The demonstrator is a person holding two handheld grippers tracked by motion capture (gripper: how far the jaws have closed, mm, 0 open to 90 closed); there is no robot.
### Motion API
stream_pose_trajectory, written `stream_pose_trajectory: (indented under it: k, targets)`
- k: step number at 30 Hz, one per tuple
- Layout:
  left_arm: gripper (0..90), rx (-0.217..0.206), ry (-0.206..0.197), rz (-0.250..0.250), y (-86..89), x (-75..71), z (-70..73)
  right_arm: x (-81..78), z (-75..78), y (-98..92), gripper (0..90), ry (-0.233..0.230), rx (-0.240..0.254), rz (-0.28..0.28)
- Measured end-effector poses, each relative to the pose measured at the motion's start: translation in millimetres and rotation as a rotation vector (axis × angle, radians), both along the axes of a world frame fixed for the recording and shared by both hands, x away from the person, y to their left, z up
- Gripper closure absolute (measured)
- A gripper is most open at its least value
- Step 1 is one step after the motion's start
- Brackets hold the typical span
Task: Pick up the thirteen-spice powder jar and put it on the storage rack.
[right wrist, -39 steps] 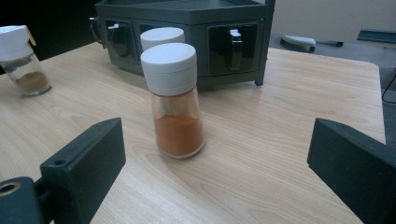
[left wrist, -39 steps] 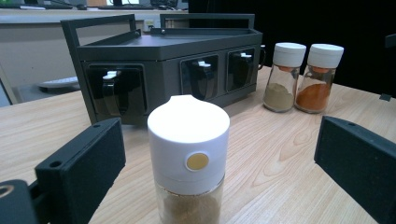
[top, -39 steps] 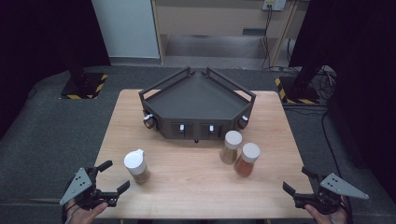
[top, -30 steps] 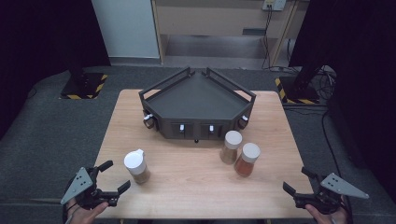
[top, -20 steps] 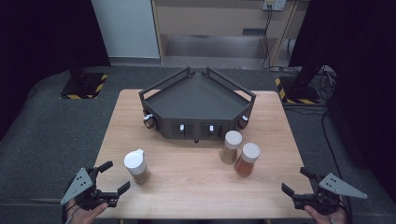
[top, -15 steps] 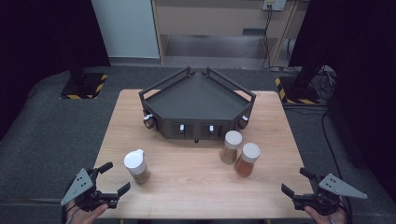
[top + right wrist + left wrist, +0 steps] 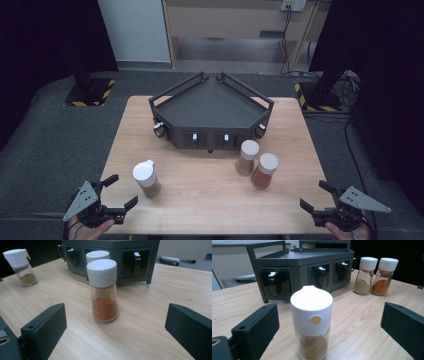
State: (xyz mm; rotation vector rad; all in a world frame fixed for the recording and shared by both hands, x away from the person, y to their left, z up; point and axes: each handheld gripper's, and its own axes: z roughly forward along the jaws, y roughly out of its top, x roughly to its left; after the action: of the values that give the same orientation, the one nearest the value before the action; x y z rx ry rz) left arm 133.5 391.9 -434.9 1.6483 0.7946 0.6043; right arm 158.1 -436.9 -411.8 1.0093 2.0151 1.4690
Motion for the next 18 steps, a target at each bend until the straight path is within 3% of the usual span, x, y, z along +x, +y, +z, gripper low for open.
stream_pose_trajectory:
  k: [18]
  targets:
    - [0.2,0.037,0.023,-0.030,6.6,-2.0,35.5,0.1,0.4,0.2,4.3,0.004,-0.001,-0.002]
